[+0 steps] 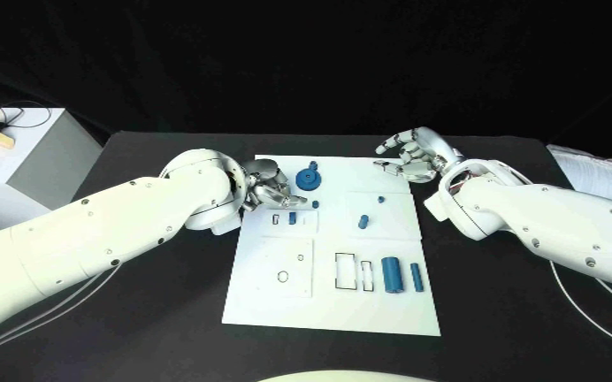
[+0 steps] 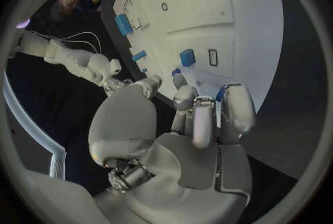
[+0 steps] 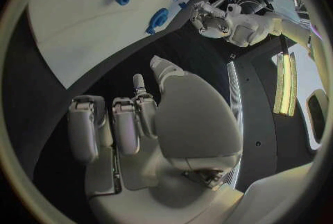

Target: Assemble the parts on the task board

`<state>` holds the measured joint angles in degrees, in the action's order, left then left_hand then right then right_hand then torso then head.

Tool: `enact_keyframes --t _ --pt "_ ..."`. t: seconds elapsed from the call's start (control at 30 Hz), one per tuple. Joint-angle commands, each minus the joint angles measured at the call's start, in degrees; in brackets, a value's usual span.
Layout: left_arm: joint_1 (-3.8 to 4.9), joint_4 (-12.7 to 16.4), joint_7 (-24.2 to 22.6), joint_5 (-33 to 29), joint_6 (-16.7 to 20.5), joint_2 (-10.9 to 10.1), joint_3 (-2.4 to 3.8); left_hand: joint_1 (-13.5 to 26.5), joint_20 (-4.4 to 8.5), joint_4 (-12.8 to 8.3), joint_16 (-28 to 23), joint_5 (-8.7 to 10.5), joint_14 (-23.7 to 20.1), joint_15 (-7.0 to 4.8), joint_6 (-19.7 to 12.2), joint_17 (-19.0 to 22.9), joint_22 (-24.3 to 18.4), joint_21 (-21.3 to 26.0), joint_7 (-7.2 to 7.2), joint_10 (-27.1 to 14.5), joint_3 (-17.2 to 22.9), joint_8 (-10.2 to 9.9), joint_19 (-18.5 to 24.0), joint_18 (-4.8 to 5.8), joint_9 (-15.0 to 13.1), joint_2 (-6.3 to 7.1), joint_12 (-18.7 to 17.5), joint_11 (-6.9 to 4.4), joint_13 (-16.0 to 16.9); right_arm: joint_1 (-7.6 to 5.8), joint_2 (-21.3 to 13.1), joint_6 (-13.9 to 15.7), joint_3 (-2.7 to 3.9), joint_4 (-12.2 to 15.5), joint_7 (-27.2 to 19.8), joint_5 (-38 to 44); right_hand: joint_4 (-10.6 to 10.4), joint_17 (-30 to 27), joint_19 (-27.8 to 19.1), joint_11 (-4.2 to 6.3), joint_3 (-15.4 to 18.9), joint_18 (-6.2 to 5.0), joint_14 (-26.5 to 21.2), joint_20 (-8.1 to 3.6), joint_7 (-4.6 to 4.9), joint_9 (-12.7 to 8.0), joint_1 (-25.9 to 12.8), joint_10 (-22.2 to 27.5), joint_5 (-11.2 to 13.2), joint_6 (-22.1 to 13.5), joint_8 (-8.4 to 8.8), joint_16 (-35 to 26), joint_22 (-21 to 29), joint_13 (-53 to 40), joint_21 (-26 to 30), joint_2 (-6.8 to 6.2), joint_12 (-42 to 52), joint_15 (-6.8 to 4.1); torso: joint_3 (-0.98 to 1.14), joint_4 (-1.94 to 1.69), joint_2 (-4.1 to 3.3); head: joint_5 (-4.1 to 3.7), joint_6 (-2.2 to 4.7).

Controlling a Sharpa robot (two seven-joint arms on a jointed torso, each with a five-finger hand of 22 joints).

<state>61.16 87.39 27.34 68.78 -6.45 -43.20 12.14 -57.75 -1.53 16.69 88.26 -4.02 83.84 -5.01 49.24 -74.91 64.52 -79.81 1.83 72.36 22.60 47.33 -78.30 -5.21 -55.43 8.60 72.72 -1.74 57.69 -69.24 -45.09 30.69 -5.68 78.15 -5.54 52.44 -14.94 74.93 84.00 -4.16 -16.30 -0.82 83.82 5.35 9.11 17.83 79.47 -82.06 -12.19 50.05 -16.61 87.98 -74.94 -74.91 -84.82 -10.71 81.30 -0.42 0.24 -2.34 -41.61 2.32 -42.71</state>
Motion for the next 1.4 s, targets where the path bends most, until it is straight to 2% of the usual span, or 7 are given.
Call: enact_keyframes --t 0.03,0.2,0.3,0.5,0.77,0.97,1.4 --pt "0.0 -0.31 -0.06 -3.16 -3.19 -0.13 0.71 -1.05 0.05 0.01 -0.44 -0.04 5.12 0.13 -0.62 -12.24 -0.7 0.46 0.19 -0.86 -0.25 -0.61 0.67 0.29 0.03 -0.55 -0.51 0.01 -0.54 0.05 0.04 -0.42 0.01 -0.11 -0.49 -0.01 -0.11 11.47 3.88 -0.08 -0.23 -0.52 5.2 0.17 0.01 -0.09 -0.54 0.37 -0.33 -0.46 0.1 -0.32 -10.98 -7.42 0.26 0.06 -0.3 0.21 0.0 0.03 -0.1 -0.12 0.24" --pt "0.07 -2.73 -0.07 -5.64 -4.36 -0.01 2.23 -5.26 -1.21 -0.05 -3.65 -0.22 3.39 1.55 -3.58 -8.31 -5.69 3.11 2.1 -5.84 0.84 -5.1 3.41 -0.63 2.87 -2.02 -3.95 1.7 -5.86 0.07 0.07 -0.38 0.01 -0.33 -0.49 -0.1 -0.11 11.47 3.88 -0.08 -0.23 -0.52 5.2 0.17 0.01 -0.09 -0.54 0.37 -0.33 -0.46 0.1 -0.32 -10.98 -7.42 0.26 0.06 -0.3 0.21 0.03 -0.02 -0.07 -0.18 0.34" --pt "0.15 -5.36 -0.26 -6.97 -3.78 0.64 3.19 -6.05 -1.84 0.01 -4.99 -0.22 2.57 2.37 -5.14 -6.73 -7.97 4.47 3.27 -11.03 1.24 -7.65 4.64 -1.03 4.95 -1.92 -8.42 2.7 -12.62 0.07 0.08 -0.36 0.01 -0.41 -0.5 -0.15 -0.11 11.47 3.88 -0.08 -0.23 -0.52 5.2 0.17 0.01 -0.09 -0.54 0.37 -0.33 -0.46 0.1 -0.32 -10.98 -7.42 0.26 0.06 -0.3 0.21 -0.02 0.02 -0.12 -0.27 0.51" --pt "0.68 -11.4 -0.74 -7.84 -2.81 2.43 4.24 -4.87 -3.02 0.09 -4.89 -0.06 2.54 3.72 -7.17 -6.66 -8.13 4.8 5.13 -11.93 0.37 -12.4 4.57 -1.06 9.91 -1.3 -9.25 4.3 -14.38 0.07 0.07 -0.23 0.02 -0.51 -0.58 -0.32 -0.16 11.38 3.87 -0.08 -0.34 -0.53 5.18 0.17 0.01 -0.1 -0.59 0.39 -0.45 -0.51 0.12 -0.38 -10.95 -7.4 0.31 0.14 -0.32 0.21 -0.04 0.08 -0.21 -0.26 0.81" --pt "1.42 -16.29 -0.84 -5.65 -2.76 4.18 4.65 -4.92 -3.11 0.05 -4.88 -0.08 2.54 3.81 -7.25 -6.66 -8.16 4.82 5.22 -11.94 0.3 -12.66 4.58 -1.07 10.27 -1.28 -9.21 4.39 -14.4 -0.03 -0.12 0.4 0.02 -0.31 -0.87 -0.68 -0.16 11.38 3.87 -0.08 -0.34 -0.53 5.18 0.17 0.01 -0.1 -0.59 0.39 -0.45 -0.51 0.12 -0.38 -10.95 -7.4 0.31 0.14 -0.32 0.21 -0.06 0.2 -0.6 0.16 0.92" --pt "2.25 -18.56 -0.5 -4.07 -3.33 5.0 4.72 -4.76 -3.21 0.09 -4.3 -0.04 2.83 3.7 -5.19 -7.27 -7.34 4.43 4.78 -11.01 -0.19 -11.53 4.12 -0.98 10.74 -1.29 -8.2 4.11 -13.31 -0.19 -0.33 0.78 0.03 -0.03 -1.01 -0.87 -0.17 11.36 3.87 -0.09 -0.37 -0.54 5.18 0.18 0.02 -0.12 -0.63 0.41 -0.49 -0.58 0.16 -0.39 -10.95 -7.37 0.32 0.12 -0.35 0.21 -0.14 0.34 -0.92 0.24 1.1" --pt "2.67 -19.59 -0.04 -1.2 -10.0 5.15 4.69 -2.17 -3.1 0.18 -4.02 0.16 2.84 3.54 -5.21 -7.46 -7.28 4.42 4.55 -11.52 -3.32 -10.48 4.23 -0.97 11.35 0.12 -8.03 3.94 -13.76 -0.35 -0.45 0.8 0.04 0.03 -1.04 -0.91 -0.17 11.36 3.87 -0.09 -0.37 -0.54 5.18 0.18 0.02 -0.12 -0.63 0.41 -0.49 -0.58 0.16 -0.39 -10.95 -7.37 0.32 0.12 -0.35 0.21 -0.12 0.3 -0.82 0.39 0.78"
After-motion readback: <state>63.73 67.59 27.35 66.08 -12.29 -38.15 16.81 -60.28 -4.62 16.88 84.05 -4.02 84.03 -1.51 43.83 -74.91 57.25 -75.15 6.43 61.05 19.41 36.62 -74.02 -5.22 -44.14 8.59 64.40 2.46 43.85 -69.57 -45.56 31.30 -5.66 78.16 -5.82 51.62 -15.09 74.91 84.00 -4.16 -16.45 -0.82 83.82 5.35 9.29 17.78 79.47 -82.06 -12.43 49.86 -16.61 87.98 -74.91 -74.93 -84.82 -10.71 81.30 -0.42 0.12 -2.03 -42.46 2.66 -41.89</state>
